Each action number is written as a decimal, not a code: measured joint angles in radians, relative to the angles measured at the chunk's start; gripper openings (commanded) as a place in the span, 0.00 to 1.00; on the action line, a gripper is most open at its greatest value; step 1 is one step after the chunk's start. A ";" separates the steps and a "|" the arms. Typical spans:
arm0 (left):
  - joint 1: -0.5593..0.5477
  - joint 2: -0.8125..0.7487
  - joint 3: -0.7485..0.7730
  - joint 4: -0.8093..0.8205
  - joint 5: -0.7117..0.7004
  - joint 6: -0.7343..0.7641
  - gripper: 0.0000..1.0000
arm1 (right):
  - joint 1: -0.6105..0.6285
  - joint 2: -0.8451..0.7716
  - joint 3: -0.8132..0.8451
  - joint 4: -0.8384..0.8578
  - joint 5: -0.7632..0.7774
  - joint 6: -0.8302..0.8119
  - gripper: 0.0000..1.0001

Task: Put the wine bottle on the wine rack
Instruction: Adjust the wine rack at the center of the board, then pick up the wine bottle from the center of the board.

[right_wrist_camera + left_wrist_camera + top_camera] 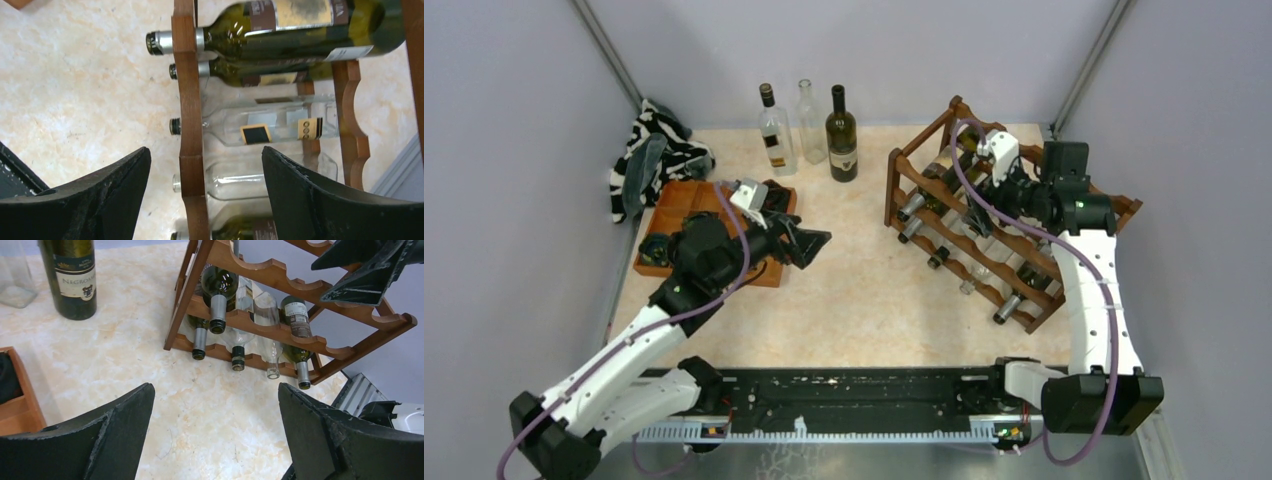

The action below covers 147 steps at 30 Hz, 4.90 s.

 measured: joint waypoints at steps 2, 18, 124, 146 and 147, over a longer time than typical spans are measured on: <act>0.000 -0.048 -0.008 -0.031 -0.015 -0.008 0.99 | 0.000 0.003 -0.001 -0.029 0.024 -0.022 0.70; 0.000 -0.124 -0.007 -0.205 -0.151 -0.024 0.99 | 0.001 0.001 -0.055 -0.090 0.031 -0.121 0.06; 0.204 1.390 1.547 -0.415 -0.154 0.360 0.53 | 0.013 0.028 0.151 0.235 -0.339 0.314 0.82; 0.204 1.060 1.115 -0.321 0.007 0.372 0.00 | 0.015 0.013 0.063 0.256 -0.501 0.270 0.94; 0.204 0.999 1.056 -0.323 0.023 0.370 0.00 | 0.020 0.013 0.058 0.252 -0.516 0.261 0.95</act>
